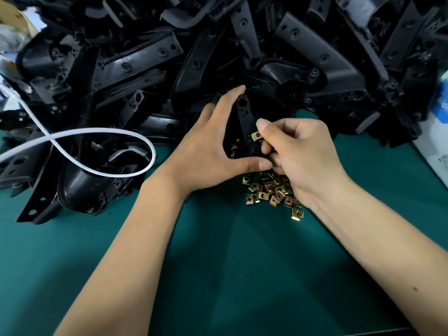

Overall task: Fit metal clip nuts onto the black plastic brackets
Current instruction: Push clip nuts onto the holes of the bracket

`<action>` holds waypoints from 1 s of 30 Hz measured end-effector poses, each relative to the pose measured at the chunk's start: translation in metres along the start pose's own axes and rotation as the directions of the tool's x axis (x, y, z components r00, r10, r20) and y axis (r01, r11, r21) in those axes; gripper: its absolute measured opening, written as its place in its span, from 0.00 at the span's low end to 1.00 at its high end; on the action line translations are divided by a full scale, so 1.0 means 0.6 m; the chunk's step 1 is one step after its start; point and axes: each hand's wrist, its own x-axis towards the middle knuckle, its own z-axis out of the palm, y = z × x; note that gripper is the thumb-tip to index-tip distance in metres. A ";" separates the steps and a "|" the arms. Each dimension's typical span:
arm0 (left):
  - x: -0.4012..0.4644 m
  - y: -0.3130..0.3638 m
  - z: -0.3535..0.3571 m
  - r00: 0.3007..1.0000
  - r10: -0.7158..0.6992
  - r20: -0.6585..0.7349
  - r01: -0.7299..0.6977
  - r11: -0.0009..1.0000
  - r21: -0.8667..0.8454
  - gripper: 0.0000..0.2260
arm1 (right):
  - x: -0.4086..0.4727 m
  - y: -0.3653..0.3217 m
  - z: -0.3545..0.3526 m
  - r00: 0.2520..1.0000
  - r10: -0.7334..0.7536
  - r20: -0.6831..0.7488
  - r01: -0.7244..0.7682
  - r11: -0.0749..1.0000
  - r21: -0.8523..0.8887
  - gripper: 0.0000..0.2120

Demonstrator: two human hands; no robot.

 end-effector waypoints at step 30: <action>0.001 -0.002 0.001 1.000 0.026 -0.017 -0.026 1.000 -0.013 0.53 | 0.000 0.003 -0.004 0.999 -0.013 0.030 0.014 0.999 -0.036 0.18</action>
